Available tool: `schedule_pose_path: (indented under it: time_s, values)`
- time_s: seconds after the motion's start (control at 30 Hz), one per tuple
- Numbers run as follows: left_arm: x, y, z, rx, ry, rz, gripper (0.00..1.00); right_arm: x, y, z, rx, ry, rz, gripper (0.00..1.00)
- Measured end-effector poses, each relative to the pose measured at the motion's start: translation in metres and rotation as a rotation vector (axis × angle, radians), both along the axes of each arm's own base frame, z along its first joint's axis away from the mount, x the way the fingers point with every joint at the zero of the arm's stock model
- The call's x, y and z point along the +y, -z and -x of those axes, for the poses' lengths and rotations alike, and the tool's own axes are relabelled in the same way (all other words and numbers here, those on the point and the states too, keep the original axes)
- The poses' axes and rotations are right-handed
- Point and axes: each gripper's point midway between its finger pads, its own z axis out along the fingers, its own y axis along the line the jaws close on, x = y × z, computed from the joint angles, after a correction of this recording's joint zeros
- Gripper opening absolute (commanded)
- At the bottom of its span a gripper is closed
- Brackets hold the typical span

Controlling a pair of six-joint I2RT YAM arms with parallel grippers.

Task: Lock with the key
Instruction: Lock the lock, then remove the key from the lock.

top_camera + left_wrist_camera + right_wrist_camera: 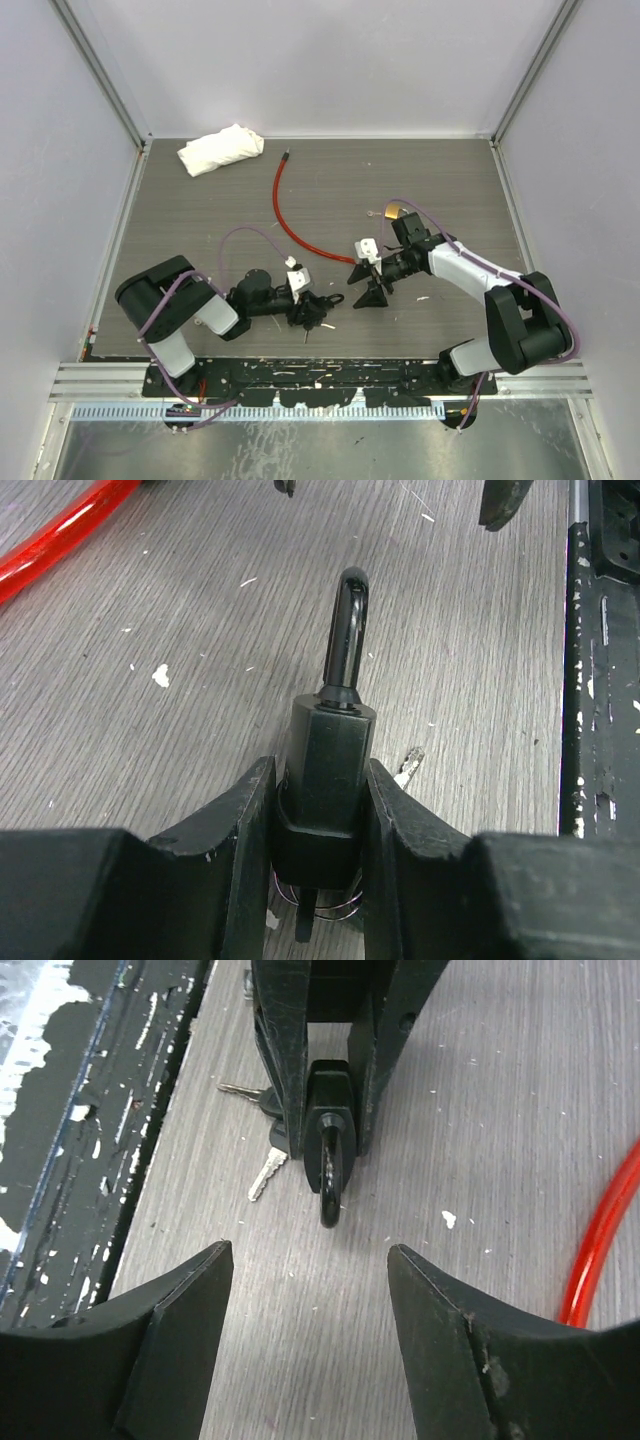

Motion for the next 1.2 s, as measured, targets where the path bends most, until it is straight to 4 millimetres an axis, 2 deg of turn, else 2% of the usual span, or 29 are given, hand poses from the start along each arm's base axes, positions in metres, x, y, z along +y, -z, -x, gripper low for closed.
schedule_pose_path:
  time_s: [0.2,0.37,0.53,0.6,0.63,0.67,0.73,0.87,0.93,0.97,1.1,1.2]
  values:
    - [-0.008,-0.001,0.004,-0.012,0.019,-0.01,0.0,0.007,0.002,0.014,0.047,-0.05,-0.001,0.67]
    - [-0.011,-0.001,0.002,-0.013,0.016,-0.015,0.0,0.019,0.009,0.026,0.083,-0.082,0.045,0.58]
    - [-0.011,-0.001,0.003,-0.006,0.017,-0.023,0.0,0.026,0.014,0.021,0.068,-0.057,0.087,0.33]
    - [-0.012,-0.001,0.004,-0.002,0.018,-0.024,0.01,0.027,0.015,0.018,0.062,-0.041,0.097,0.18]
    - [-0.012,-0.001,0.004,0.0,0.017,-0.024,0.01,0.028,0.015,0.016,0.058,-0.034,0.101,0.06]
    - [-0.012,-0.001,0.005,0.003,0.018,-0.025,0.03,0.028,0.016,0.014,0.053,-0.029,0.105,0.02]
    - [-0.012,-0.002,0.006,0.012,0.014,-0.025,0.1,0.028,0.017,0.012,0.051,-0.019,0.113,0.01]
    - [-0.012,-0.004,0.005,0.041,-0.01,-0.017,0.51,0.028,0.014,0.009,0.042,-0.013,0.122,0.01]
    - [-0.012,-0.009,0.002,0.048,-0.031,0.0,0.66,0.027,0.011,0.005,0.039,-0.004,0.123,0.01]
    - [-0.013,-0.013,0.001,0.042,-0.038,0.014,0.69,0.026,0.011,0.004,0.039,0.003,0.128,0.01]
    - [-0.008,-0.033,-0.002,0.035,-0.091,0.089,0.71,0.012,0.012,-0.004,0.07,0.056,0.145,0.01]
    - [-0.002,-0.031,0.0,0.059,-0.116,0.089,0.7,0.003,0.01,-0.009,0.074,0.088,0.148,0.01]
